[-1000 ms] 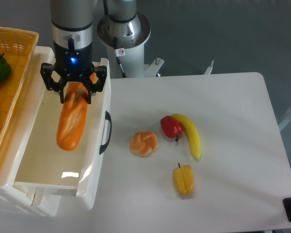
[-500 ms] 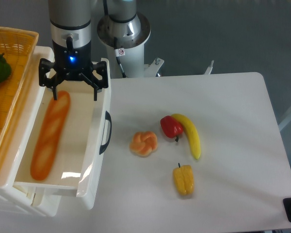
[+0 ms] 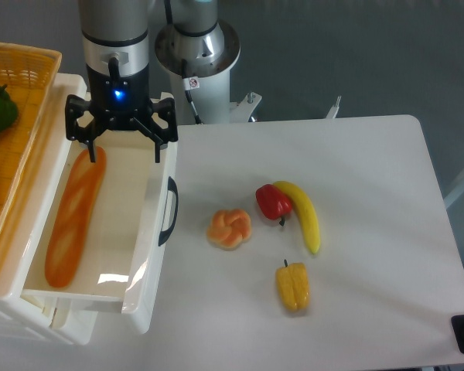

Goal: Place the long bread in the upper white drawer

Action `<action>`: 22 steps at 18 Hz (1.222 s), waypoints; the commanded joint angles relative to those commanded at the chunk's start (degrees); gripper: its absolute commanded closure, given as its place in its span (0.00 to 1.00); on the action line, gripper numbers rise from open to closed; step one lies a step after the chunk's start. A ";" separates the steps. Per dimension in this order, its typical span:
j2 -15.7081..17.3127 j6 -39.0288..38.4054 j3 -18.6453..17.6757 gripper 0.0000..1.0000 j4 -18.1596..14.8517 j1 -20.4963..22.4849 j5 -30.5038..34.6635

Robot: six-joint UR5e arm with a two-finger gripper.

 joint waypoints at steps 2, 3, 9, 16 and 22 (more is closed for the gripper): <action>0.00 1.58 -0.53 0.00 1.23 0.61 0.98; -0.09 1.76 -0.62 0.00 1.76 1.31 0.98; -0.53 6.67 -0.88 0.00 1.77 6.23 1.33; -1.05 12.57 -2.73 0.00 2.03 11.07 1.33; -1.14 14.42 -2.91 0.00 2.29 12.39 1.33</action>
